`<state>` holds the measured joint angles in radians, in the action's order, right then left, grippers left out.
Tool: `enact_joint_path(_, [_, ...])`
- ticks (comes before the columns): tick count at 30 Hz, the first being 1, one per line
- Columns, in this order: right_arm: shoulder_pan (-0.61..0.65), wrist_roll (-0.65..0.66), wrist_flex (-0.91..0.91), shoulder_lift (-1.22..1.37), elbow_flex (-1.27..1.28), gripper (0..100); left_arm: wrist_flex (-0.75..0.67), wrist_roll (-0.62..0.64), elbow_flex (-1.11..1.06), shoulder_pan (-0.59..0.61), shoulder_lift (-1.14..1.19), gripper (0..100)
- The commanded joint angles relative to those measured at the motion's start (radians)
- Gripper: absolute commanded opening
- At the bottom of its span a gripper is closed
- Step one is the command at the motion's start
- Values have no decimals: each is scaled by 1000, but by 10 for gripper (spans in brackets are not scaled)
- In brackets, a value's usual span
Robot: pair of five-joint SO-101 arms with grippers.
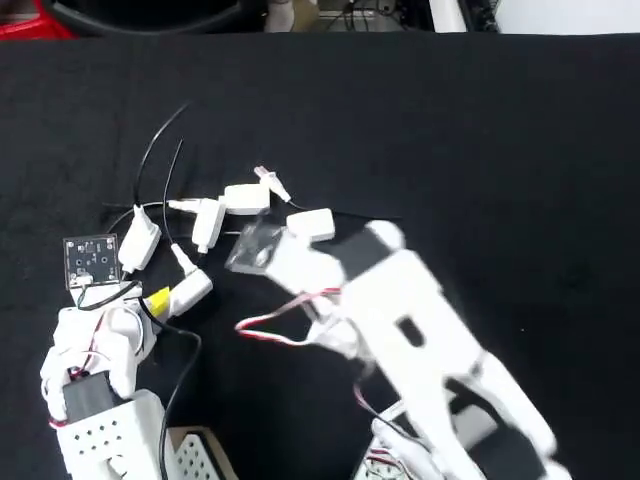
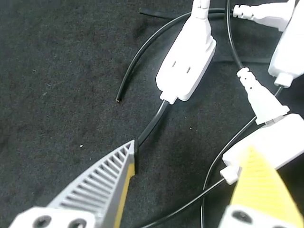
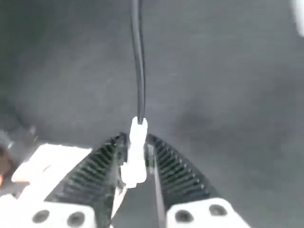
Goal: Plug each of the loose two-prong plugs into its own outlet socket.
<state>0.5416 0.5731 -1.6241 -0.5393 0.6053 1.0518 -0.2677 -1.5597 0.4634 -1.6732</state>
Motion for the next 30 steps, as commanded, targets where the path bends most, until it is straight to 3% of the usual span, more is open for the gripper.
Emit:
enact_joint_path(1, [-81,-6,8,-188,-51,11,-18,-2,4,-10,-8,339])
enact_joint_path(6, [-132,-29,190,-390,68,11,-20,21,13,-12,-8,339])
enact_joint_path(13, [-37,-115,502,-610,328,11,-72,242,189,-48,-9,339])
enact_joint_path(20, [242,-92,644,-687,464,11,-68,361,383,-427,-9,339])
enact_joint_path(24, [249,-97,758,-668,524,11,-71,353,417,-636,-8,338])
enact_joint_path(30, [249,-92,781,-650,536,11,-32,284,412,-794,-5,338])
